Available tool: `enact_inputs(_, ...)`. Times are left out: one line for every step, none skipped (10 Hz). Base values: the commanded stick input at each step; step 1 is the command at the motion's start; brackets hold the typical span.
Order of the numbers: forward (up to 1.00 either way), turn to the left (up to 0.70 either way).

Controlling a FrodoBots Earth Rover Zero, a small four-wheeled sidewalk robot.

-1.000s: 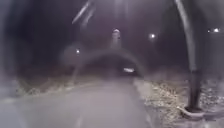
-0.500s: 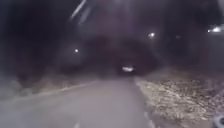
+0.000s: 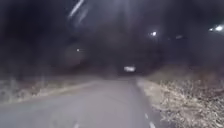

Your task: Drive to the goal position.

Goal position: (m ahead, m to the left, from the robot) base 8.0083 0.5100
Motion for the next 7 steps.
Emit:
enact_inputs(1.0, 0.0)
enact_inputs(1.0, 0.0)
enact_inputs(1.0, 0.0)
enact_inputs(1.0, 0.0)
enact_inputs(1.0, 0.0)
enact_inputs(1.0, 0.0)
enact_inputs(1.0, 0.0)
